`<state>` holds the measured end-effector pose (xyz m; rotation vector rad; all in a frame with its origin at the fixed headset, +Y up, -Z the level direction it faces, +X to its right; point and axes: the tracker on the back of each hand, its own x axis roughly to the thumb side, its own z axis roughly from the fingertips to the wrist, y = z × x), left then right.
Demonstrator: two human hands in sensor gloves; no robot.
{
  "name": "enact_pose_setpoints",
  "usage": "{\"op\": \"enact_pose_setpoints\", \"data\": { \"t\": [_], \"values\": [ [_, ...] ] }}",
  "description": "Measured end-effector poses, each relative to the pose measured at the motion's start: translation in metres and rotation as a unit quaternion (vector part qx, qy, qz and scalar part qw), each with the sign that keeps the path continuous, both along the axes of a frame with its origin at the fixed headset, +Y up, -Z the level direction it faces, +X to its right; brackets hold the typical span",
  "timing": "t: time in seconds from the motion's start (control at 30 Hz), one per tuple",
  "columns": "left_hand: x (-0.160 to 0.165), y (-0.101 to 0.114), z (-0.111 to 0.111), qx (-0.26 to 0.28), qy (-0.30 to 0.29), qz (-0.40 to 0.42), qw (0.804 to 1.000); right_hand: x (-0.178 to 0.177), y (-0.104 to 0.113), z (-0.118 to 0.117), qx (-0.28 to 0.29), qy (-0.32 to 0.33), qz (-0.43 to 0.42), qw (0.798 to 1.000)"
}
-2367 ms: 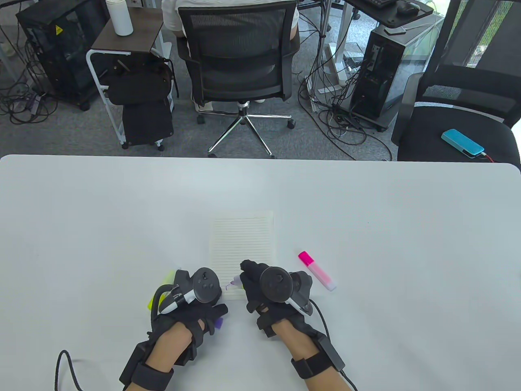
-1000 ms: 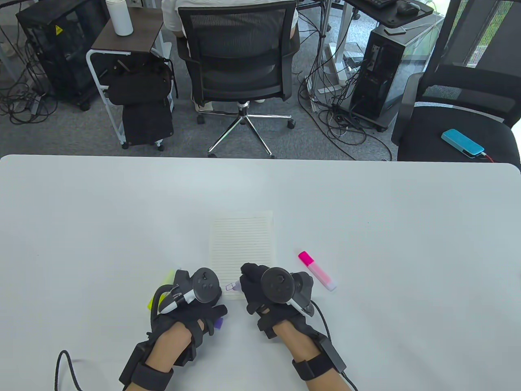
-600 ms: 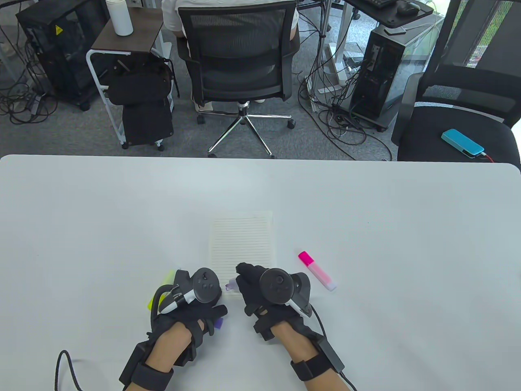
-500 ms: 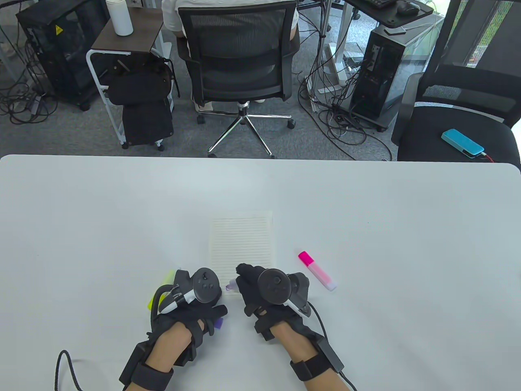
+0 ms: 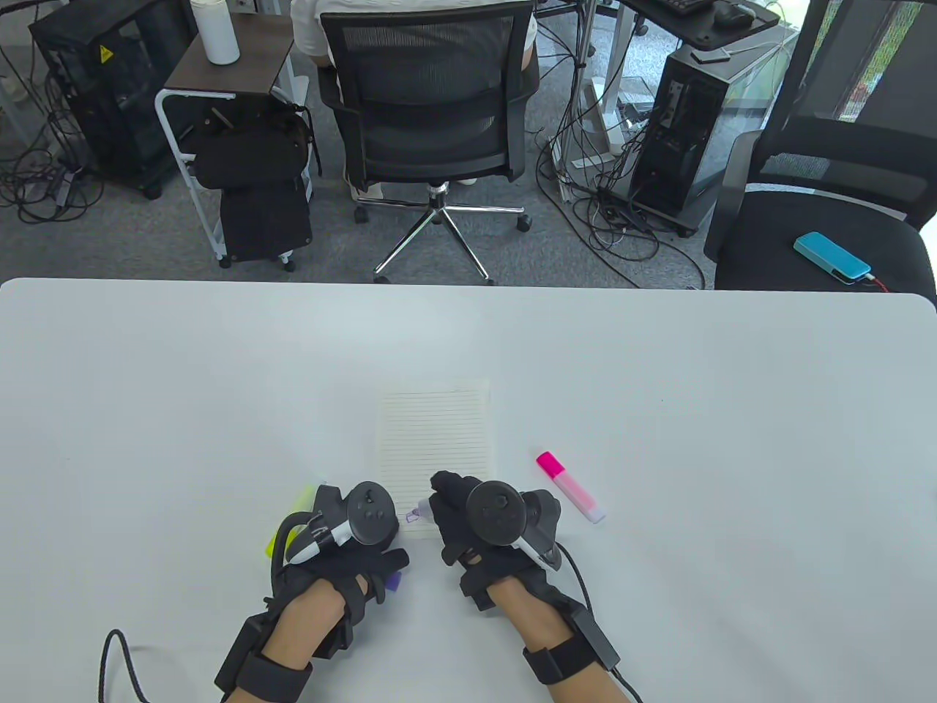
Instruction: Apply highlighter ink on paper
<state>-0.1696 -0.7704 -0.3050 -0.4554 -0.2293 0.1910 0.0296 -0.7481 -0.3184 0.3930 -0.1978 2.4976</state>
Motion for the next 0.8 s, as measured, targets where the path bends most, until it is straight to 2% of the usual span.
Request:
{"op": "enact_pose_setpoints", "data": {
  "t": [0.2, 0.37, 0.53, 0.7, 0.8],
  "values": [
    [0.0002, -0.0002, 0.0, 0.0, 0.0, 0.0, 1.0, 0.0016, 0.002, -0.0011, -0.003, -0.031, 0.016, 0.999],
    [0.0004, -0.0003, 0.0, 0.0, -0.001, -0.001, 1.0, -0.0022, -0.0008, -0.0008, -0.014, -0.014, -0.012, 1.0],
    [0.0003, -0.0005, 0.0, -0.001, 0.0, 0.0, 1.0, 0.0023, 0.0018, -0.0026, -0.006, -0.042, 0.016, 0.999],
    [0.0003, -0.0005, 0.0, -0.001, -0.001, -0.001, 1.0, -0.0011, -0.001, -0.0021, -0.022, -0.017, -0.017, 0.999],
    [0.0, -0.0005, 0.0003, -0.001, -0.001, 0.0, 1.0, -0.0029, -0.0001, -0.0021, -0.01, -0.025, 0.016, 1.0]
  ]
}}
